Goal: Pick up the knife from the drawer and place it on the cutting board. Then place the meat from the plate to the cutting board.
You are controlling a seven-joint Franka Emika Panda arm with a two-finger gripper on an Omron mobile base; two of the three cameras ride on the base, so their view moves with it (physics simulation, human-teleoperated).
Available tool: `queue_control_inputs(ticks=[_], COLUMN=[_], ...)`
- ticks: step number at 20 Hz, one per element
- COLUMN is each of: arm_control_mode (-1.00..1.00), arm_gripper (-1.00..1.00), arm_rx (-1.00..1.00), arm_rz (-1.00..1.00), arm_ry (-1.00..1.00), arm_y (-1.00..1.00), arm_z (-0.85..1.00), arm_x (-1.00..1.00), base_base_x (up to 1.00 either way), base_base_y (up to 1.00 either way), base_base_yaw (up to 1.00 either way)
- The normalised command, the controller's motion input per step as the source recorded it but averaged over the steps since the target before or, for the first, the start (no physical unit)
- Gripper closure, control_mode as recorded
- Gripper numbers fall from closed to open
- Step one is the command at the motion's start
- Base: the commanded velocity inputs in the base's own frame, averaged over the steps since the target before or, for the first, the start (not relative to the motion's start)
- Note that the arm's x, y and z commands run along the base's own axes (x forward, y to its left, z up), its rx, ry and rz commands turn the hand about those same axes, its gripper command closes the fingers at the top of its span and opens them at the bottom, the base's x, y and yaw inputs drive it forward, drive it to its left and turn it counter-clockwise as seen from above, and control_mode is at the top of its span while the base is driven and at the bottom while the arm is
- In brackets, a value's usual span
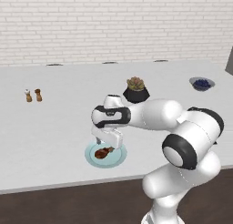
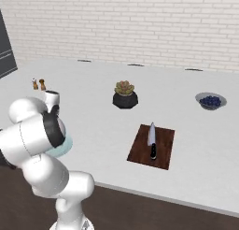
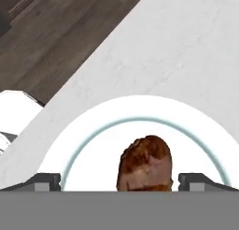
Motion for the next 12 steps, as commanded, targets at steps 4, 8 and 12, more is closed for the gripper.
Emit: queue_control_inputs(ticks=[4, 8, 12], arm_control_mode=[-1.00, -1.00, -1.00], arm_gripper=[-1.00, -1.00, -1.00], arm_rx=[-0.01, -0.02, 0.00], arm_rz=[0.14, 0.14, 0.13], arm_ry=[-0.09, -0.16, -0.15], arm_y=[0.17, 0.00, -0.11], arm_z=[-0.17, -0.20, -0.02], arm_x=[0.00, 0.00, -0.01], base_base_x=[0.00, 0.00, 0.00], base_base_y=[0.00, 0.00, 0.00], base_base_yaw=[0.00, 0.00, 0.00])
